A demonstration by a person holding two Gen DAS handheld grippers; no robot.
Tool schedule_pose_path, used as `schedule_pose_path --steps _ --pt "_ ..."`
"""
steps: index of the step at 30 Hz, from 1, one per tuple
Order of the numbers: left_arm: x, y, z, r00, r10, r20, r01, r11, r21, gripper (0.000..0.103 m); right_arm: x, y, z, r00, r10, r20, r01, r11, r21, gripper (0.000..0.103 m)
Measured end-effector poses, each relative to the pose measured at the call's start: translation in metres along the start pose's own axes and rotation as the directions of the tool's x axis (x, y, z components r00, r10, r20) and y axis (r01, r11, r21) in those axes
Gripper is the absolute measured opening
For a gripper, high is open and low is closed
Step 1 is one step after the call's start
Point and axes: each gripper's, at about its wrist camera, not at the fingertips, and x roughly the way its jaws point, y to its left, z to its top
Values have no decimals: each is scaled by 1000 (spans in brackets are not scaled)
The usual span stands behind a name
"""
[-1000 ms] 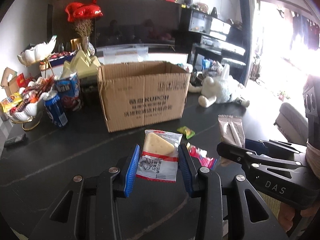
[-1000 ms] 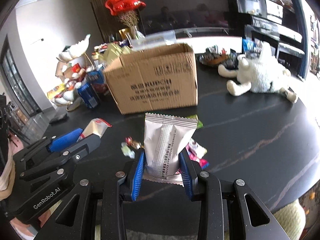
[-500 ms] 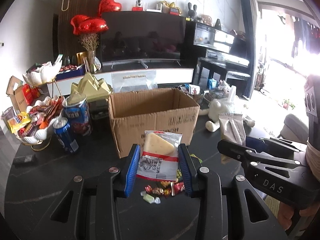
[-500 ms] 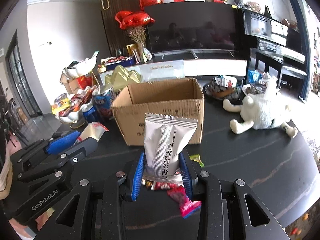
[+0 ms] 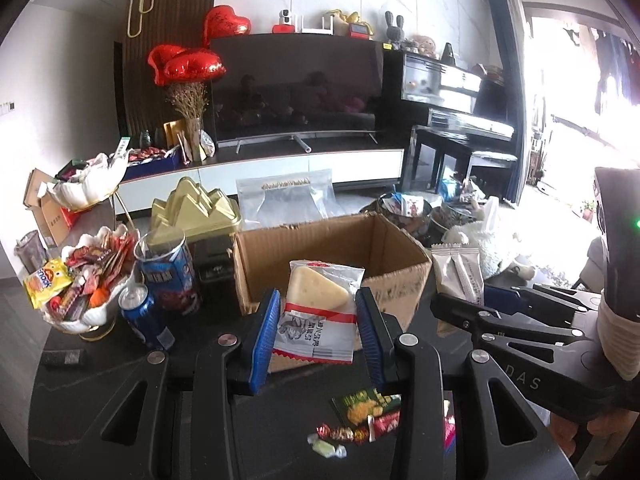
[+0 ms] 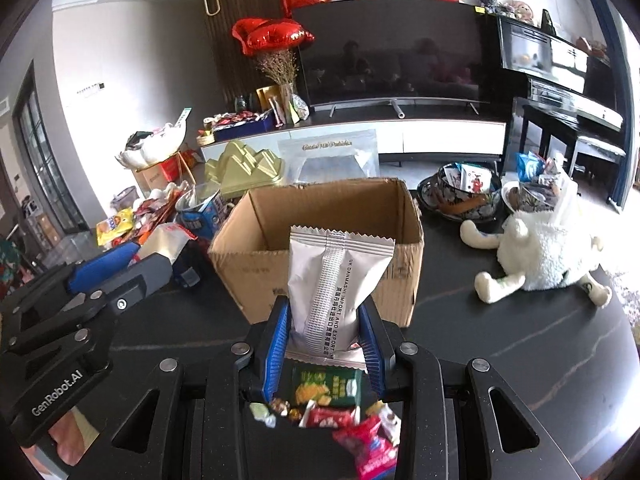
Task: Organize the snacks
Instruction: 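Lift both held packets and carry them over the cardboard box, then open both grippers to drop the packets into the box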
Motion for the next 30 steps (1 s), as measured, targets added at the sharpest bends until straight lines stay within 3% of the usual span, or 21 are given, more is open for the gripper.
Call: schedule_pose_path --steps 14,27,28,30 --pt "54 12 32 999 8 -33 -8 1000 -6 38 38 -6 49 1000 23 2 -22 999 -40 35" --pt "114 35 45 995 26 -99 -30 999 -44 39 98 -10 71 1000 4 -24 -6 998 -62 36" --pt "118 37 45 993 38 -110 -44 998 -52 40 102 -10 72 1000 -3 -25 1 998 -67 37" --pt "120 41 44 992 43 -118 -51 997 -64 50 106 -12 71 1000 -17 -26 15 998 -65 51"
